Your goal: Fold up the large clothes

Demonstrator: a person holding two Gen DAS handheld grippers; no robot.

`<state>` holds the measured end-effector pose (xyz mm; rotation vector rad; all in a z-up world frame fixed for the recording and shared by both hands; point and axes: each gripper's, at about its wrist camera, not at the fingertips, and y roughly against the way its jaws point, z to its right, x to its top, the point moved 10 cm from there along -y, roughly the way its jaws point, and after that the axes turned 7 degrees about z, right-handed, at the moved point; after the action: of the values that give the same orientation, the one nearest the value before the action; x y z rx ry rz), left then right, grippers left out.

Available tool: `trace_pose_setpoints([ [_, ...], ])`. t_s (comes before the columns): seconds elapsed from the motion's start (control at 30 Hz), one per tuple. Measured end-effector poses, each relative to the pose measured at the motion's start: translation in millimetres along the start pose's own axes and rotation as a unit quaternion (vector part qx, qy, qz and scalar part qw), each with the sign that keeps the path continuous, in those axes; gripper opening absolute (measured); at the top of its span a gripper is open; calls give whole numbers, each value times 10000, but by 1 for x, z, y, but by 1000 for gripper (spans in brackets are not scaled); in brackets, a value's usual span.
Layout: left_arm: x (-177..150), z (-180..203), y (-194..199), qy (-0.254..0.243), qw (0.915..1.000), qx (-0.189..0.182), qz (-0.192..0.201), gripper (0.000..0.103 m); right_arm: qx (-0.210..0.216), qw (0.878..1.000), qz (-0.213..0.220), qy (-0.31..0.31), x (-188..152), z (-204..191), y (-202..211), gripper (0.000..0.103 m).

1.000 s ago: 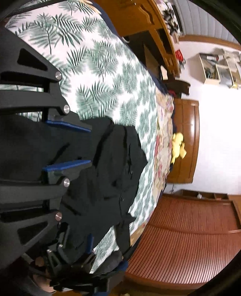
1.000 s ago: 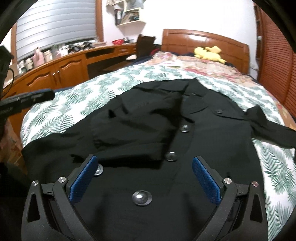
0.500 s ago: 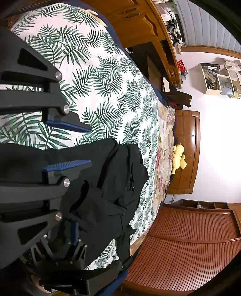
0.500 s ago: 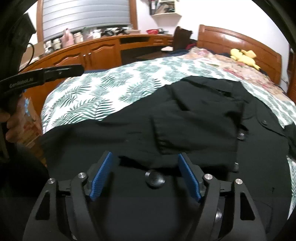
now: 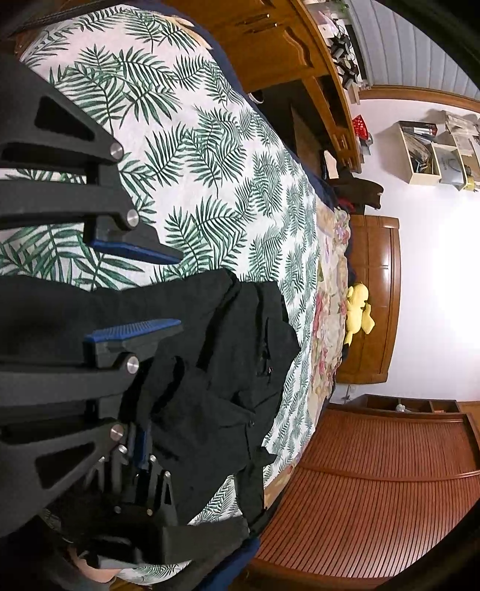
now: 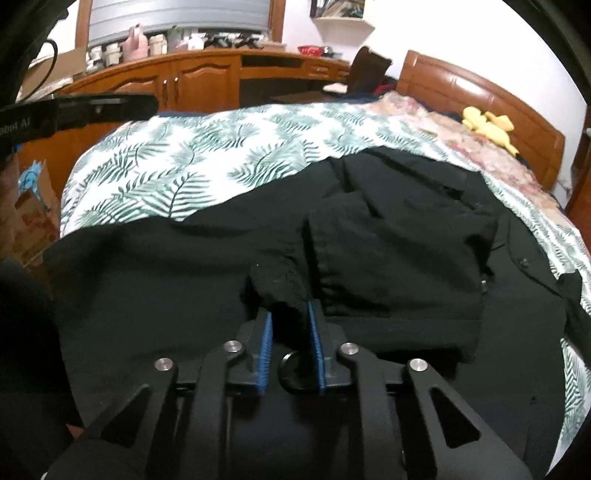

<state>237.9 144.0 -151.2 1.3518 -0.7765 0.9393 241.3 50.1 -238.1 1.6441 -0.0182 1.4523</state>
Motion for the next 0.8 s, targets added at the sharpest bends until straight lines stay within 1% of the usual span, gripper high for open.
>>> trace_pose_setpoints([
  [0.2, 1, 18, -5, -156, 9998, -118, -3, 28, -209, 9972, 601, -405, 17, 35, 43, 9],
  [0.4, -1, 42, -10, -290, 9992, -284, -37, 28, -515, 9909, 1022, -715, 27, 71, 92, 8],
  [0.5, -1, 54, -11, -356, 9987, -371, -56, 28, -672, 9873, 1163, -845, 26, 87, 115, 8],
  [0.67, 0, 72, -14, -417, 9979, -497, -58, 28, -893, 9819, 1280, -1073, 15, 111, 147, 8],
  [0.8, -1, 88, -16, -485, 9971, -580, -69, 28, -949, 9772, 1377, -1308, 4, 125, 172, 8],
])
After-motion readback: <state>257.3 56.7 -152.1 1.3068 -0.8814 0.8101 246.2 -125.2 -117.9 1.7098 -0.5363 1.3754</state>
